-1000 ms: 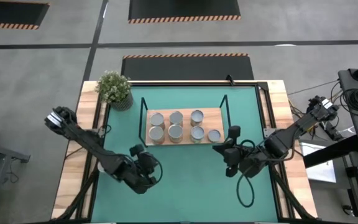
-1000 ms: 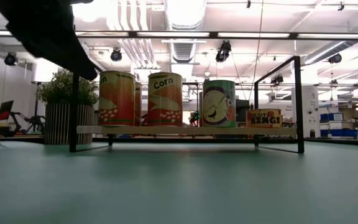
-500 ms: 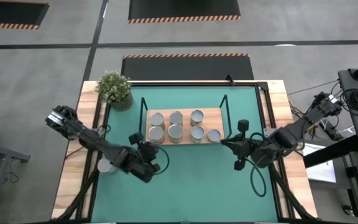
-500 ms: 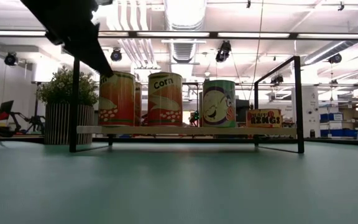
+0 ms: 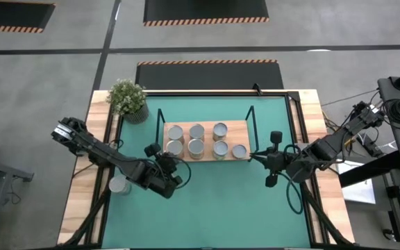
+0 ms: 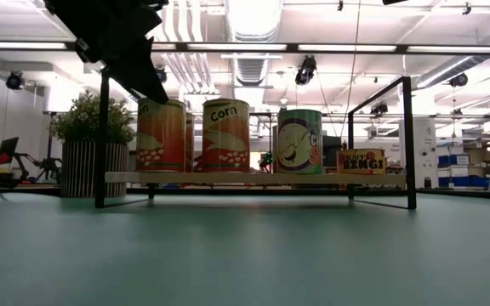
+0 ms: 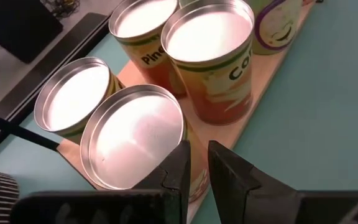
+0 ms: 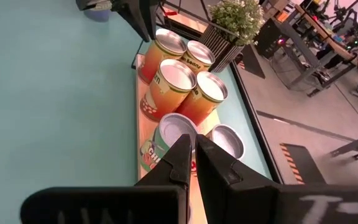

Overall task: Pick and place cans onto a shelf
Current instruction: Adjust the cans on the shelf, then put the canned peas on the shelf

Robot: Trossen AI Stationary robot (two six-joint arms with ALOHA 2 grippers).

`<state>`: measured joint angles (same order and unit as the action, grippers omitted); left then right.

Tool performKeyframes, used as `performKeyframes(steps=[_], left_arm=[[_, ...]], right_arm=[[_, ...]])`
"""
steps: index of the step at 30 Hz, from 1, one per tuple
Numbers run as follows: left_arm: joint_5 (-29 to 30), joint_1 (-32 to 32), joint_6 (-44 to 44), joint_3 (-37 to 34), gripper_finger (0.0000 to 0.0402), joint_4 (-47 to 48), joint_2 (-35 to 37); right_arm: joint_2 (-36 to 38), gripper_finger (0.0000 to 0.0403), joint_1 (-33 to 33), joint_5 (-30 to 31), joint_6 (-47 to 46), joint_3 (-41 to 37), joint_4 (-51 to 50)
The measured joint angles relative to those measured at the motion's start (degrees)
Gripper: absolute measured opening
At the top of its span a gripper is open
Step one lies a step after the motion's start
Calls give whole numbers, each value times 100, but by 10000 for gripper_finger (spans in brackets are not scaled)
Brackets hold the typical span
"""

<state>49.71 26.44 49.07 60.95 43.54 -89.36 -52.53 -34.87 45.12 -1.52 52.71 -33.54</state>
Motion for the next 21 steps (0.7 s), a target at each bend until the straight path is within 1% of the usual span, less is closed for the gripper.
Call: performKeyframes(steps=[10,13,15,16,18,21], left_arm=[[9,6,-37,118,39,-103,-2],[-276,110,-137,404,39,-40,-2],[-630,238,-265,681,39,7,-2],[-899,290,-312,819,39,48,-2],[-1679,378,-300,1106,39,238,-2],[-3004,476,186,1558,39,842,-2]], right_arm=[[-7,12,0,-6,-95,0,-4],[-9,12,0,-6,-105,0,-4],[-9,12,0,-6,-105,-2,-4],[-9,12,0,-6,-105,-4,-3],[-9,12,0,-6,-103,-22,-7],[-9,12,0,-6,-105,-37,-9]])
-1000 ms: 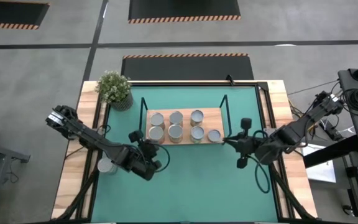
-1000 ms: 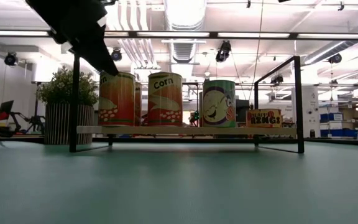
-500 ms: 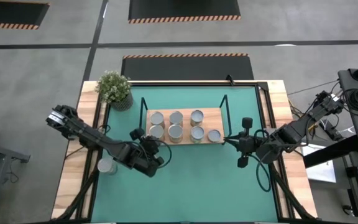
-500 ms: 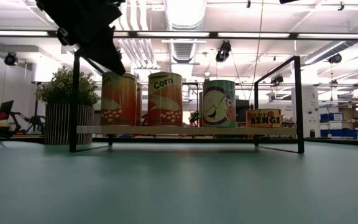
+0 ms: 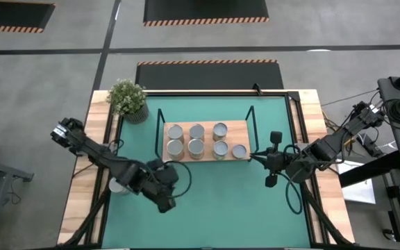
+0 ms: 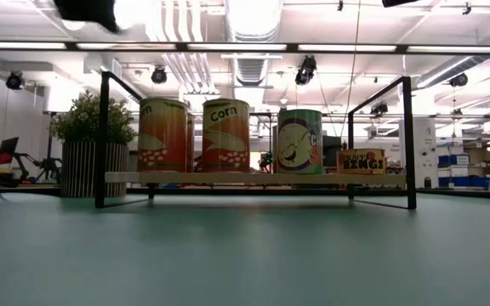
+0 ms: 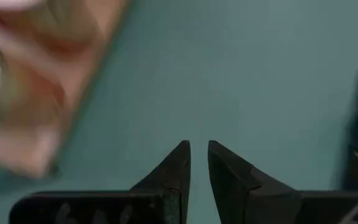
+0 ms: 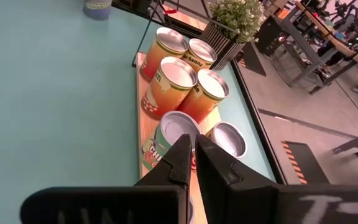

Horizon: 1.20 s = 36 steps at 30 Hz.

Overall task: Pick and place cans onto a shelf
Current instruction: Put the canned peas on the shelf

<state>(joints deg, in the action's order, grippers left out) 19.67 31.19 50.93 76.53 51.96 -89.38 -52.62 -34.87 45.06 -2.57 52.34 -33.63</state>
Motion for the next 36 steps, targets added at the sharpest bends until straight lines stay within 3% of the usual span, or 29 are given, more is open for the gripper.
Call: performKeyframes(steps=[3,9,14,22,25,30,36], left_arm=[[-719,131,861,327,39,1033,2],[-1134,457,2677,411,39,2990,100],[-1368,937,3979,-114,39,3132,608],[-1636,2275,7408,-1226,39,3138,1511],[-1624,2516,8052,-1452,47,3030,1753],[-1575,2538,8311,-1644,105,2997,2000],[-1640,2540,8386,-1867,233,2844,1999]], right_arm=[[0,12,0,0,0,0,2],[-2,12,1,0,0,0,4],[-2,12,1,0,0,0,4],[-2,12,0,0,2,-28,0],[-2,12,0,0,1,-31,2],[-2,12,0,0,0,-33,4],[-2,12,1,0,1,-33,4]])
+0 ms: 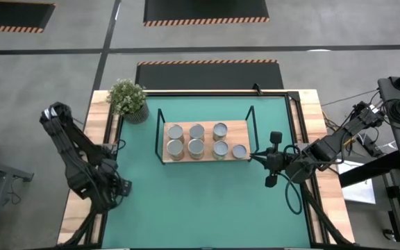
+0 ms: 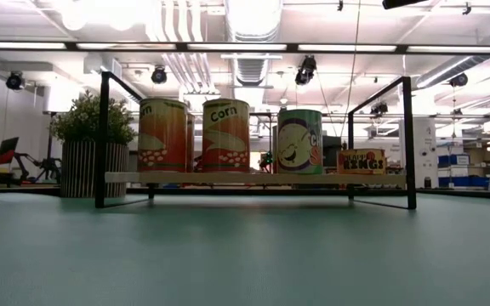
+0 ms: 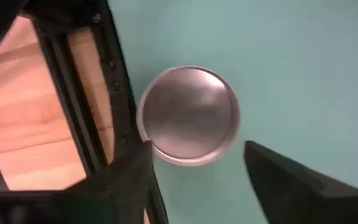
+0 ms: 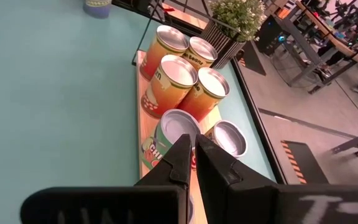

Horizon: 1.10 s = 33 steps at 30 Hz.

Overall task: Pick and place cans onto a shelf
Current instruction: Put the canned peas on the shelf

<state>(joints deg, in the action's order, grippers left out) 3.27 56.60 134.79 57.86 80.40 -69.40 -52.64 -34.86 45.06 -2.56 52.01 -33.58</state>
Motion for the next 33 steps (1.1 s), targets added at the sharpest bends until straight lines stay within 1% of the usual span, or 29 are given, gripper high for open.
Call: performKeyframes(steps=[4,7,9,12,17,25,30,33], left_arm=[[-27,0,75,-109,313,-2,-91],[-31,0,75,-109,359,-3,-148],[-30,0,74,-109,380,7,-194],[-29,0,65,-121,395,15,-274],[6,0,58,-244,395,1,-362],[107,0,70,-670,374,-427,-387],[122,0,71,-738,349,-565,-503],[120,0,71,-709,325,-576,-604]], right_arm=[[-1,12,-1,-1,-1,-4,0],[-2,12,1,-2,1,-4,0],[-2,12,0,-2,1,-4,-1],[0,12,-1,-2,1,-4,-2],[-1,12,-1,-4,1,-4,-3],[-2,12,0,-4,1,-4,-4],[0,12,1,-4,1,-4,-4],[-1,12,1,-4,1,-5,-4]])
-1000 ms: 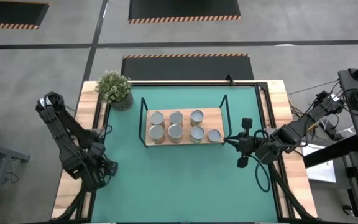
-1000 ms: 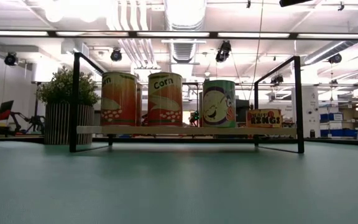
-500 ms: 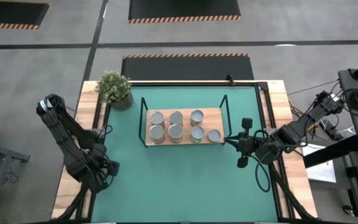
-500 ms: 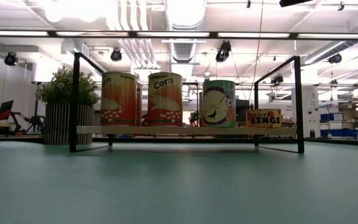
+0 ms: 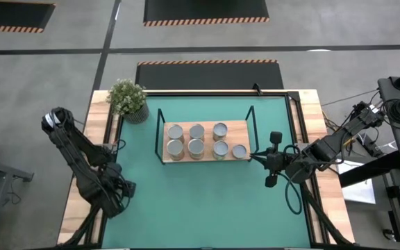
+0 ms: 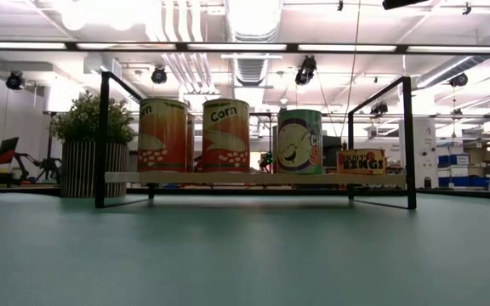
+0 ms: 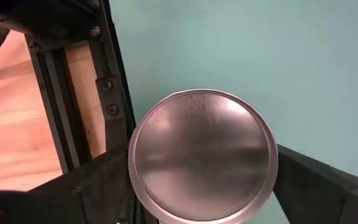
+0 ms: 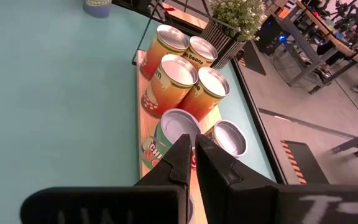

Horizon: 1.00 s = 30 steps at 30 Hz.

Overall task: Pick and place cans onto a shelf
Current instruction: Put the canned peas on the shelf

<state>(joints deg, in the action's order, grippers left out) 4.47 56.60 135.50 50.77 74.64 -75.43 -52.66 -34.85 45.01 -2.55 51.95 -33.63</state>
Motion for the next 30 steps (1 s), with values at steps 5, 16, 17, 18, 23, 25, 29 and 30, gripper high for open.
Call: performKeyframes(steps=[5,16,17,18,23,25,29,30], left_arm=[[5,0,2,114,297,8,-140],[-13,0,-146,576,307,173,-386],[-12,0,-146,657,307,196,-405],[-11,0,-147,754,307,231,-420],[-5,-4,-148,1426,307,869,-551],[-4,-39,-149,1754,307,1185,-630],[64,-164,-281,2414,308,1508,-799],[175,-199,-406,2517,308,1497,-818]], right_arm=[[-1,12,0,0,0,-1,-3],[-1,12,0,0,0,-1,-16],[-1,12,0,0,-2,-1,-15],[0,12,0,0,-2,-1,-15],[-1,12,0,0,-2,-1,-15],[-1,12,-1,1,-1,-1,-15],[-1,12,-1,0,0,-1,-12],[-1,12,0,2,4,-1,-11]])
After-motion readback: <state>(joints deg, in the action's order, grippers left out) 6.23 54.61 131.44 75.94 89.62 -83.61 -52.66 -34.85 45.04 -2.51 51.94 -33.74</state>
